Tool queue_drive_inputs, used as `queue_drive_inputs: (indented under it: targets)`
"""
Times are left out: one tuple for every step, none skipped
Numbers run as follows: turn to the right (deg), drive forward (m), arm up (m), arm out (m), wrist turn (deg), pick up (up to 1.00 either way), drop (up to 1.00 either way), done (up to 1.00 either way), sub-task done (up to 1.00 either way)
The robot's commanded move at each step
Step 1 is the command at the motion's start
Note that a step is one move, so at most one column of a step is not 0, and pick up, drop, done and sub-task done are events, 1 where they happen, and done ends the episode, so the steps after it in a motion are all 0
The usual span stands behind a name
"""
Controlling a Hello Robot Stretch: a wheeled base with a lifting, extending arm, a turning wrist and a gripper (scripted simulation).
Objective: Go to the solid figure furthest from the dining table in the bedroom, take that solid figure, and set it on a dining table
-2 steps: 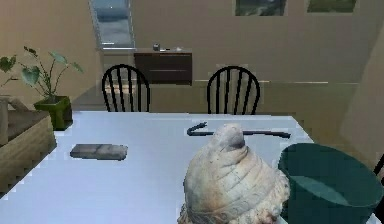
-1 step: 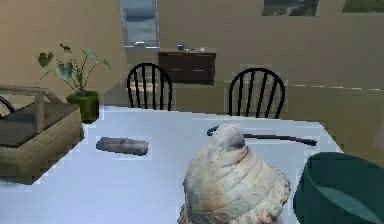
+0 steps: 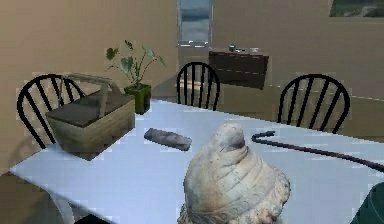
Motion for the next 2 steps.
queue_drive_inputs:
  targets:
    - [0.0,0.10,0.00,0.00,0.0,0.00,0.00,0.00,0.00]
    - [45.0,0.00,0.00,0.00,0.0,0.00,0.00,0.00,0.00]
